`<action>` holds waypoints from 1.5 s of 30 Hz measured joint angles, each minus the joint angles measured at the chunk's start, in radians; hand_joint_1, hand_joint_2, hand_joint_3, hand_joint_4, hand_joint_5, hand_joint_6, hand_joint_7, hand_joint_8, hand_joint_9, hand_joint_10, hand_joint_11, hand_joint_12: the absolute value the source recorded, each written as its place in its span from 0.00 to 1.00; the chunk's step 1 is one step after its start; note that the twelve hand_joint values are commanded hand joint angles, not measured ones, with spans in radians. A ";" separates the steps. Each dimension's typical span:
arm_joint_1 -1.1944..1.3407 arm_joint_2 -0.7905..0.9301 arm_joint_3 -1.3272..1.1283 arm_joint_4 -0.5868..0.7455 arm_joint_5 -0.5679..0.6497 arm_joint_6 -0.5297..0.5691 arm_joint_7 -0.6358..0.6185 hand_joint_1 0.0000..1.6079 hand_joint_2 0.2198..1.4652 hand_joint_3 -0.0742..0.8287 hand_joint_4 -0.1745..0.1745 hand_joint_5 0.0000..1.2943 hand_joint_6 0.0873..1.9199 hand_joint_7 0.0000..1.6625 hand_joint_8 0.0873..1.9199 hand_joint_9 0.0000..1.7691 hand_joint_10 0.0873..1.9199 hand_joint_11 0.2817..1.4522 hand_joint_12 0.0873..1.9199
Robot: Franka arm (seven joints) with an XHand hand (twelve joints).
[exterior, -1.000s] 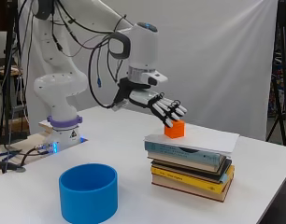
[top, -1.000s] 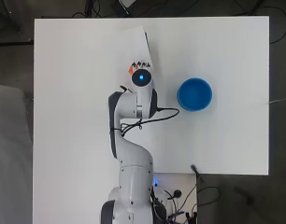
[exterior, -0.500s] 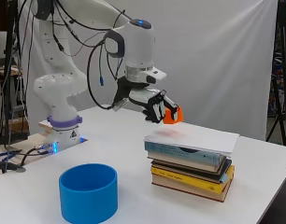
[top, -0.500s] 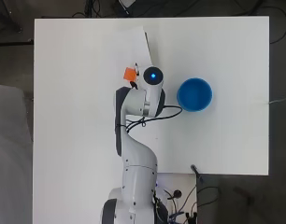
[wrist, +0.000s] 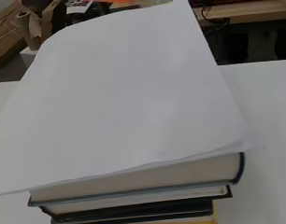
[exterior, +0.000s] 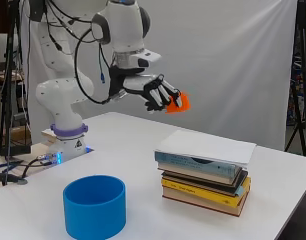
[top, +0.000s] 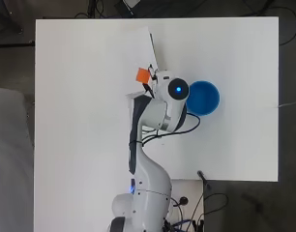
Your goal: Teleoperate dual arm-hand system to pick and place objects
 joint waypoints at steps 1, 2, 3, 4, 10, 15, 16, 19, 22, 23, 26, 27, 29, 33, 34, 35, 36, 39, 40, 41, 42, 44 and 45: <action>-0.004 -0.007 -0.008 0.007 -0.013 -0.004 0.008 0.53 0.75 0.08 0.63 0.59 0.06 0.52 1.00 0.67 1.00 0.50 0.96; -0.008 -0.016 -0.014 0.016 -0.026 -0.009 0.023 0.53 0.75 0.08 0.62 0.60 0.02 0.52 1.00 0.67 1.00 0.50 0.95; -0.013 -0.029 -0.023 0.025 -0.041 -0.016 0.044 0.54 0.75 0.08 0.61 0.61 0.00 0.52 1.00 0.68 1.00 0.51 0.95; -0.019 -0.043 -0.037 0.033 -0.057 -0.021 0.065 0.54 0.75 0.08 0.62 0.62 0.00 0.53 1.00 0.69 1.00 0.52 0.95; -0.048 -0.099 -0.131 0.058 -0.104 -0.006 0.107 0.57 0.79 0.08 1.00 0.60 0.64 0.60 1.00 0.74 1.00 0.56 0.95; -0.056 -0.029 -0.216 0.114 -0.100 0.017 0.094 0.58 0.79 0.08 1.00 0.61 0.65 0.66 1.00 0.78 1.00 0.59 0.95; -0.057 -0.011 -0.229 0.125 -0.097 0.022 0.087 0.58 0.79 0.08 1.00 0.61 0.64 0.67 1.00 0.78 1.00 0.59 0.94; -0.064 0.050 -0.279 0.139 -0.065 0.033 0.054 0.59 0.78 0.08 1.00 0.63 0.63 0.71 1.00 0.81 1.00 0.63 0.94; -0.076 0.136 -0.309 0.167 -0.020 0.045 0.010 0.59 0.78 0.08 1.00 0.63 0.63 0.72 1.00 0.82 1.00 0.65 0.94; -0.081 0.165 -0.318 0.178 -0.009 0.048 0.000 0.59 0.78 0.08 1.00 0.63 0.63 0.71 1.00 0.81 1.00 0.64 0.93; -0.065 0.214 -0.384 0.189 -0.032 0.053 0.013 0.58 0.79 0.08 1.00 0.61 0.65 0.65 0.95 0.75 0.98 0.55 0.91; -0.038 0.209 -0.431 0.192 -0.059 0.054 0.028 0.58 0.79 0.08 1.00 0.61 0.65 0.64 0.93 0.73 0.98 0.53 0.90; 0.057 0.166 -0.553 0.202 -0.123 0.052 0.059 0.58 0.79 0.08 1.00 0.60 0.65 0.63 0.91 0.73 0.97 0.52 0.90; 0.402 0.021 -0.856 0.209 -0.234 0.050 0.108 0.57 0.80 0.08 1.00 0.59 0.67 0.62 0.90 0.73 0.96 0.54 0.90; 0.509 -0.012 -0.930 0.206 -0.253 0.051 0.117 0.57 0.80 0.08 1.00 0.58 0.67 0.61 0.90 0.73 0.97 0.55 0.90; 0.608 -0.036 -0.992 0.201 -0.268 0.053 0.124 0.57 0.80 0.08 1.00 0.58 0.67 0.60 0.90 0.73 0.97 0.55 0.90; 0.712 -0.054 -1.048 0.194 -0.281 0.055 0.129 0.57 0.80 0.08 1.00 0.58 0.68 0.60 0.89 0.73 0.97 0.55 0.90; 0.988 -0.078 -1.150 0.172 -0.305 0.063 0.139 0.57 0.81 0.08 1.00 0.58 0.68 0.58 0.90 0.72 0.98 0.55 0.91; 1.052 -0.081 -1.168 0.164 -0.310 0.065 0.140 0.57 0.81 0.08 1.00 0.58 0.68 0.58 0.90 0.72 0.98 0.55 0.91; 1.098 -0.085 -1.183 0.157 -0.314 0.067 0.142 0.57 0.81 0.08 1.00 0.57 0.68 0.57 0.91 0.71 0.98 0.56 0.91; 1.128 -0.090 -1.199 0.149 -0.320 0.069 0.145 0.57 0.81 0.08 1.00 0.57 0.68 0.57 0.91 0.71 0.99 0.56 0.92; 1.135 -0.102 -1.228 0.133 -0.335 0.071 0.152 0.57 0.81 0.08 1.00 0.57 0.68 0.56 0.93 0.71 1.00 0.57 0.92; 1.120 -0.110 -1.242 0.124 -0.342 0.071 0.156 0.56 0.81 0.08 1.00 0.57 0.68 0.55 0.94 0.71 1.00 0.58 0.93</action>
